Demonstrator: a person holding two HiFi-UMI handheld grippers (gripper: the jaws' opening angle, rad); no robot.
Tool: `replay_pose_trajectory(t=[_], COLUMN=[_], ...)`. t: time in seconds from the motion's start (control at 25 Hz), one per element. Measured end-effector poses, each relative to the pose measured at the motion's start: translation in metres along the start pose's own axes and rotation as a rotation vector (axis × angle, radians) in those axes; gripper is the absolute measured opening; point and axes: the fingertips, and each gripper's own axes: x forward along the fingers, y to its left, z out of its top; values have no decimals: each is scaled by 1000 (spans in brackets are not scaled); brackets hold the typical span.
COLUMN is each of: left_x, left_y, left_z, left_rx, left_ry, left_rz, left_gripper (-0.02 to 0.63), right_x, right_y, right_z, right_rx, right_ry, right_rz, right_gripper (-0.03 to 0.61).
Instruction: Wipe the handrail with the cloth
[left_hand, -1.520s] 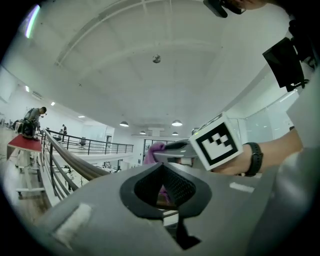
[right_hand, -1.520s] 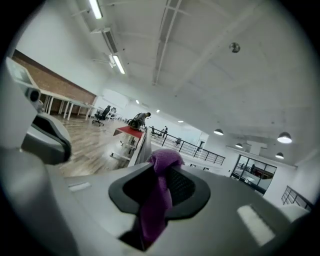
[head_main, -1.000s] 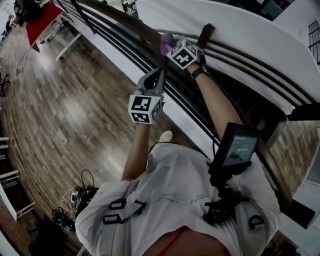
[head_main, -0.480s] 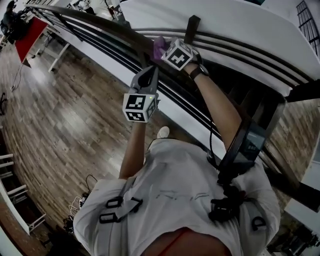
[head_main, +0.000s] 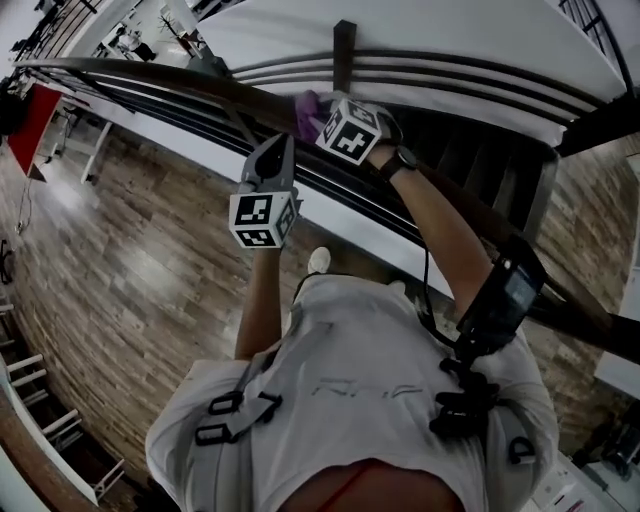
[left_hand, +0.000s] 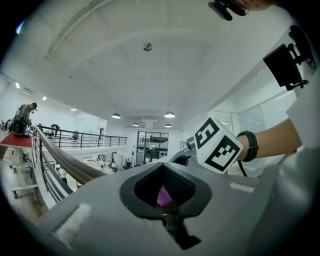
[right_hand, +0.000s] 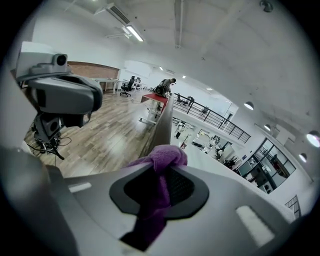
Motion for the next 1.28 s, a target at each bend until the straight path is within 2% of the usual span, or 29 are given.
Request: replay_pose_trajectory(t=[0.24,0.48,0.76,1.28], left_x=[16,27,41,55], left_y=[-37,-88,-158,-308], left_z=[3,1,2,-3], left_rx=[26,44,69,125], left_ry=[9,26,28,50], left_rz=[-64,-174,-318,-655], left_gripper=[2,2,2,2], right_x=[-44,-95,-165,-286], right_y=[8,23,35,51], right_z=[-38,-83,-144,-256], right_rx=[60,27,167,370], right_ry=[4,70,64,162], right_rz=[-9,-116,-228,-513], right_gripper=[57,57,57,57])
